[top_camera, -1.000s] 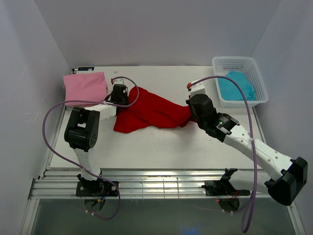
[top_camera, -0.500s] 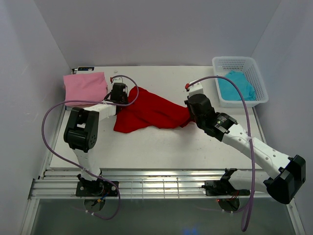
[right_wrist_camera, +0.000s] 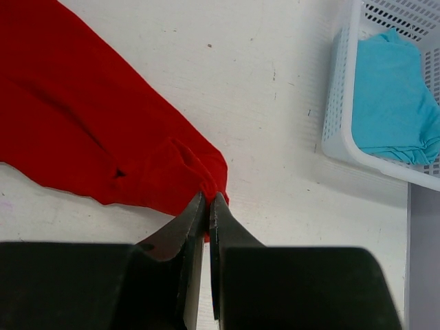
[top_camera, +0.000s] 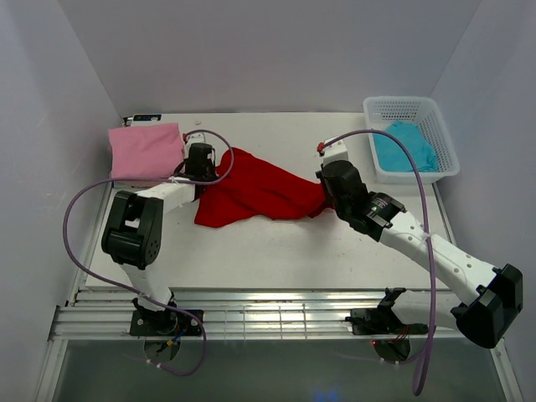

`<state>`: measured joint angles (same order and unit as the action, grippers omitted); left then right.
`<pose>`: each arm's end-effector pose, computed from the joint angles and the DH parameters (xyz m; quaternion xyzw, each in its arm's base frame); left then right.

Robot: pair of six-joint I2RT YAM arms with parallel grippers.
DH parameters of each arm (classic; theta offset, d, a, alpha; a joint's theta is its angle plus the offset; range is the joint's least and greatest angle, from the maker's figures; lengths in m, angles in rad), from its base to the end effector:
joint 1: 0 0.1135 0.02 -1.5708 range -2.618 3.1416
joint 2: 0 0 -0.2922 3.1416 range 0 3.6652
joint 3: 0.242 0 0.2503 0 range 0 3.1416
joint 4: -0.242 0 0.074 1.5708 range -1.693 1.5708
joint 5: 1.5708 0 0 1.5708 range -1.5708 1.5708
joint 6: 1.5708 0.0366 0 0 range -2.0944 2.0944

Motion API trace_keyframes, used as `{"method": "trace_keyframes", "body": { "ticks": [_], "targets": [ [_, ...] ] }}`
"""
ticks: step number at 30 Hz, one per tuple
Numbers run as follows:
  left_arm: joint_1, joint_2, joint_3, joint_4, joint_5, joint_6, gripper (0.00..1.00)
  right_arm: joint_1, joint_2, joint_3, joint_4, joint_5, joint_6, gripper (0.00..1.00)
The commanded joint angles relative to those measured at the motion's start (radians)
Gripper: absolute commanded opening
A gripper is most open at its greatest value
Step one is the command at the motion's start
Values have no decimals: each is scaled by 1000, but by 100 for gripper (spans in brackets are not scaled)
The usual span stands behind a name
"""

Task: Fold and stack the t-shirts
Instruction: Flatten the tshirt out

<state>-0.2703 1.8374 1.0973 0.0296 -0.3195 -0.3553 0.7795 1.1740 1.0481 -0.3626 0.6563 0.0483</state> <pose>0.3879 -0.0955 0.2049 -0.1044 0.8937 0.0109 0.4362 0.1911 0.1575 0.3637 -0.1350 0.8171 -0.0568 0.5576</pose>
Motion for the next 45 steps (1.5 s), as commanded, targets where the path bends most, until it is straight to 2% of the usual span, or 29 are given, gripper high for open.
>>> {"method": "trace_keyframes", "body": {
  "ticks": [1,9,13,18,22,27,30,35,38,41,44,45],
  "targets": [
    [-3,-211,-56,16,-61,-57,0,-8,-4,7,40,48,19,8],
    [-46,-668,-145,-31,-193,-73,0,-95,27,162,36,72,-21,8],
    [-63,-826,-114,-132,-167,-89,0,-157,33,283,10,75,-41,8],
    [-69,-1042,-50,-250,-75,-76,0,-167,-28,447,-67,60,-44,8],
    [-70,-1141,79,-376,49,-44,0,-166,-128,572,-143,-44,-57,8],
    [-69,-1147,327,-613,279,-60,0,-167,-246,778,-277,-243,-74,8],
    [-64,-1178,467,-687,375,-97,0,-167,-270,949,-370,-338,-68,8],
    [-31,-1170,597,-769,502,-157,0,-167,-237,1243,-469,-396,-61,8],
    [-7,-1162,587,-774,536,-178,0,-167,-257,1216,-420,-366,-67,8],
    [-6,-1152,520,-769,484,-183,0,-163,-278,1055,-346,-307,-82,8],
    [-6,-1149,341,-705,409,-180,0,-157,-246,874,-257,-235,-125,8],
    [-6,-1144,231,-656,392,-182,0,-157,-232,827,-227,-201,-137,8]
  ]
}}
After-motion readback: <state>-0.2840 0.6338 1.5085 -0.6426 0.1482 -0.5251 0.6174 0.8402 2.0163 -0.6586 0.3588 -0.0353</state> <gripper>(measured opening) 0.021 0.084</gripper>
